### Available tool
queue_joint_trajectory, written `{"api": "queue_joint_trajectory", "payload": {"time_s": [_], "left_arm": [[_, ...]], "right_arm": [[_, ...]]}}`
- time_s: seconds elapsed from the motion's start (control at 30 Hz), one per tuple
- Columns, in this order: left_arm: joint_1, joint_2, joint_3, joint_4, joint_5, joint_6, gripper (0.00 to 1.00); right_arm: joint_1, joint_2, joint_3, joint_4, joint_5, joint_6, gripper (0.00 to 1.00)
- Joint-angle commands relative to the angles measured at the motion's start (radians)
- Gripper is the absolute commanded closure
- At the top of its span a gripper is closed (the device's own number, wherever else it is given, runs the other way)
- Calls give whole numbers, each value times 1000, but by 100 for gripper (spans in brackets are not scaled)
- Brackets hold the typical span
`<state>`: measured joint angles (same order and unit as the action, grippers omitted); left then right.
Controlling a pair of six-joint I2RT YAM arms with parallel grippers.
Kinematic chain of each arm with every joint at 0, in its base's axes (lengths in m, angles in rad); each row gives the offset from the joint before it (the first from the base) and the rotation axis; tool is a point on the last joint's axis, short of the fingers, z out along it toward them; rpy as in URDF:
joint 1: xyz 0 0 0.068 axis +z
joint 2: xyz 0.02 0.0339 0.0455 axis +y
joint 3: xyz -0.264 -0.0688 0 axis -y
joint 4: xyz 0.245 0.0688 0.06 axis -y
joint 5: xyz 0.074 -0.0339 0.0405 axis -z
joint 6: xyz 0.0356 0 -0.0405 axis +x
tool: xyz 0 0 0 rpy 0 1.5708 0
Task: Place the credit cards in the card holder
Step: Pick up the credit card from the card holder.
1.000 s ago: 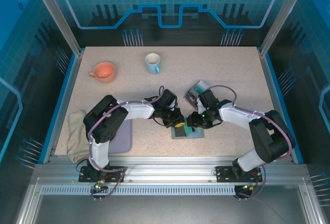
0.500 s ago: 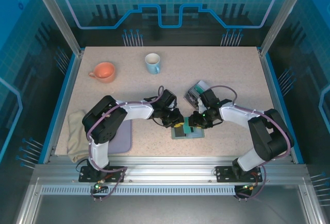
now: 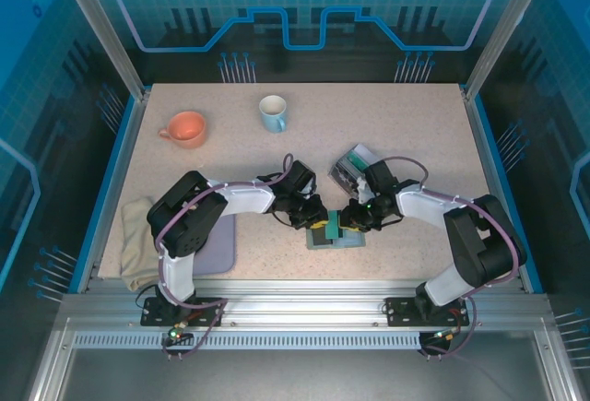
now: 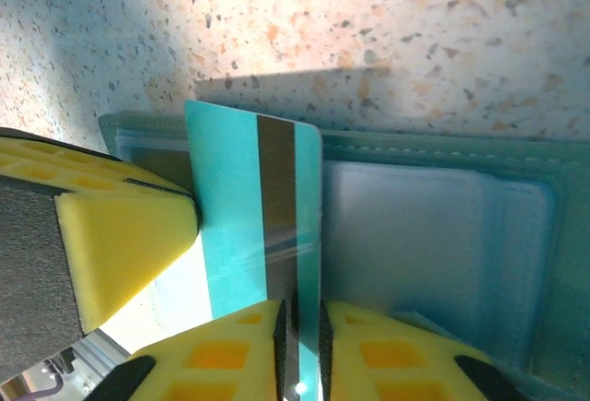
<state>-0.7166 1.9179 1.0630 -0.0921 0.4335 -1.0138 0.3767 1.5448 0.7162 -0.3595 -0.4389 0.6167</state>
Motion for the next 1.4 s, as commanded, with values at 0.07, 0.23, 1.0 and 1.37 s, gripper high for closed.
{"api": "queue_joint_trajectory", "payload": {"time_s": [0.07,0.23,1.0,1.37], "left_arm": [[-5,-12,9,-23,-14,41,86],[-3,-43,24,-36,-28,52,84],[100,-195,-180,529,167,-168,47],[107,-162,-184,658,232,-228,49]], "right_arm": [[-33,-29,-22,31,-73,12,87],[-66,-65,-33,27,-104,5,95],[-182,-223,-18,87,-360,77,100],[-209,-259,-2,142,-436,135,100]]}}
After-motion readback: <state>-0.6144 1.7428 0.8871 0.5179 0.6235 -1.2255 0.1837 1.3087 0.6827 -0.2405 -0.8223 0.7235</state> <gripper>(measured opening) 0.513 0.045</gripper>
